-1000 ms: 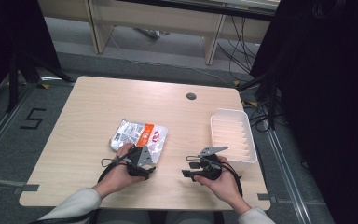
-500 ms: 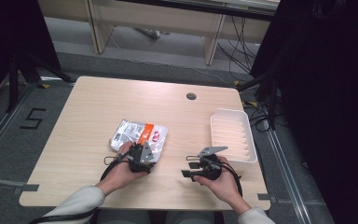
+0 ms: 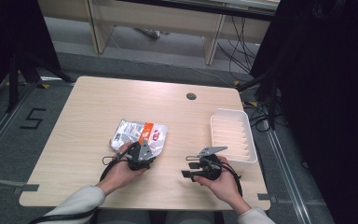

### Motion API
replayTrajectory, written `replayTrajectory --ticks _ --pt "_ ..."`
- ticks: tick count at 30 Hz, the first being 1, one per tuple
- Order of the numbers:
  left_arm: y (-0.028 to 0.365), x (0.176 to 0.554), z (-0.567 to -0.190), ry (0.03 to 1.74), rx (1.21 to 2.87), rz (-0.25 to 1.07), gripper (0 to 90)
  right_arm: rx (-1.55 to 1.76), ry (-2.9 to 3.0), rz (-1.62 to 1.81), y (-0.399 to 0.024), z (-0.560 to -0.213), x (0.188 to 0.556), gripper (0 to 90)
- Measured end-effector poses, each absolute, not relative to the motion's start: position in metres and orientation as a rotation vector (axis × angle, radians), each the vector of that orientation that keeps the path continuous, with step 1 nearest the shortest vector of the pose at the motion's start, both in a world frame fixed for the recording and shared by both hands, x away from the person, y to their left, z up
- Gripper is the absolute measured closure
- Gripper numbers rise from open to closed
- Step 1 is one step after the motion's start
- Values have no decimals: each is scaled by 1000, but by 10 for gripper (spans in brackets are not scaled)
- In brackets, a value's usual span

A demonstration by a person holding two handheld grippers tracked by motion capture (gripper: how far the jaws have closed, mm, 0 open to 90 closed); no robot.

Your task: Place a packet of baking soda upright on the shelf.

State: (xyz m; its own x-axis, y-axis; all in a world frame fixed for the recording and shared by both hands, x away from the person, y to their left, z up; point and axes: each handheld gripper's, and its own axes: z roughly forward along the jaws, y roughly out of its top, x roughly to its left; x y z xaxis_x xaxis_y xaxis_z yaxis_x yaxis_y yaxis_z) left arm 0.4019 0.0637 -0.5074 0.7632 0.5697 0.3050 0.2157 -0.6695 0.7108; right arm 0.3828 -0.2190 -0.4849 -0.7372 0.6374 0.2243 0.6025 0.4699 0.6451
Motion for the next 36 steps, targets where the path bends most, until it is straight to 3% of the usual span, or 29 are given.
replayTrajectory --ticks 14,22,36 --pt "63 400 -512 489 2351 697 422 1125 2654 1131 -219 -485 382 493" --pt "63 401 -513 537 2337 670 576 1122 2662 1125 -218 -486 382 493" --pt "60 402 -513 572 2340 604 770 1125 2658 1124 -218 -487 383 491"
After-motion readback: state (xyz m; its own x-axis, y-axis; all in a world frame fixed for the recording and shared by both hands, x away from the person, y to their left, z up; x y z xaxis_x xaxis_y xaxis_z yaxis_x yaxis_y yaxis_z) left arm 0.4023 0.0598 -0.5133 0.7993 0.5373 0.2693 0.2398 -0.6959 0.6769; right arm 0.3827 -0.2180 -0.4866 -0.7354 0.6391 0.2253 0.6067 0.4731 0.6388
